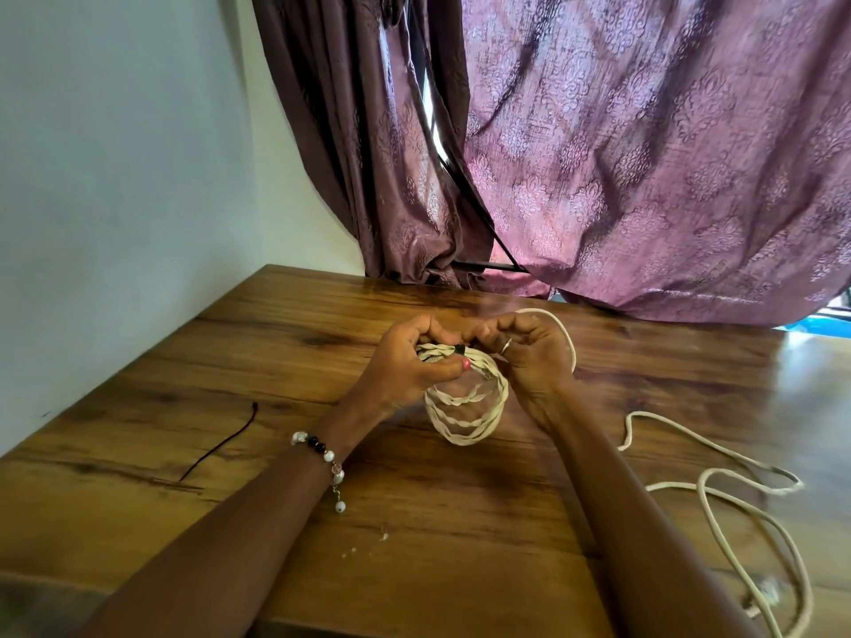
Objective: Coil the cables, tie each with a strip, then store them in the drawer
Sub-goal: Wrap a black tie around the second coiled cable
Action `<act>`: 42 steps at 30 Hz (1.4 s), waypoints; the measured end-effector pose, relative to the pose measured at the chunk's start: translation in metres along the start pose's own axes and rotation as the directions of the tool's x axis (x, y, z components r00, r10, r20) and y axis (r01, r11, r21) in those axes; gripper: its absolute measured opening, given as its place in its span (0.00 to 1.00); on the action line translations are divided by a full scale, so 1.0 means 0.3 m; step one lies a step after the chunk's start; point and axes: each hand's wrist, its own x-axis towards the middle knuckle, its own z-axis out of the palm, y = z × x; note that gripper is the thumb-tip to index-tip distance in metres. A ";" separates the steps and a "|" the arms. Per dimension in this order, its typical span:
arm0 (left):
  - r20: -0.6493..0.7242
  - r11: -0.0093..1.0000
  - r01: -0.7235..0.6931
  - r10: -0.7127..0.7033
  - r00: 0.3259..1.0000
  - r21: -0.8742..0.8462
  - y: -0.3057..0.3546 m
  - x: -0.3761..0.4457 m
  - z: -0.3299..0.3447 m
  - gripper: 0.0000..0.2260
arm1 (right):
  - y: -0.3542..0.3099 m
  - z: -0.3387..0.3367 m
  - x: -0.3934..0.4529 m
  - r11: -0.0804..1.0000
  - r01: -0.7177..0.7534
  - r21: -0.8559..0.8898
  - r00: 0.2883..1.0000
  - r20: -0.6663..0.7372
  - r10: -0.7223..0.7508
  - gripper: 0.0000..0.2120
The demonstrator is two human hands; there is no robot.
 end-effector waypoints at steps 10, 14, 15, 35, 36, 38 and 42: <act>0.004 1.000 -0.009 0.009 1.000 -0.012 -0.003 0.000 0.002 0.11 | -0.017 -0.023 -0.003 0.984 0.071 -0.165 0.990 0.136 -0.049 0.06; -0.022 1.000 -0.007 0.007 1.000 0.009 -0.013 0.002 0.003 0.12 | -0.032 -0.025 -0.004 0.943 0.163 -0.291 0.982 0.145 -0.124 0.07; -0.032 1.000 -0.006 0.006 0.999 0.017 -0.014 0.003 0.004 0.12 | -0.036 -0.024 -0.003 0.918 0.193 -0.347 0.977 0.152 -0.148 0.08; -0.089 0.974 -0.037 0.058 0.994 0.222 -0.005 -0.003 0.029 0.10 | -0.062 -0.013 -0.003 0.277 0.549 -0.789 0.791 0.383 -0.478 0.11; -0.085 0.974 -0.042 0.062 0.995 0.221 -0.006 -0.003 0.029 0.11 | -0.067 -0.014 -0.001 0.256 0.557 -0.790 0.786 0.402 -0.469 0.12; -0.085 0.975 -0.050 0.070 0.994 0.218 -0.007 -0.003 0.033 0.11 | -0.078 -0.013 0.000 0.196 0.580 -0.791 0.768 0.449 -0.457 0.14; -0.088 0.970 -0.055 0.078 0.993 0.238 -0.011 -0.002 0.034 0.11 | -0.088 -0.002 -0.002 0.096 0.616 -0.781 0.735 0.527 -0.426 0.12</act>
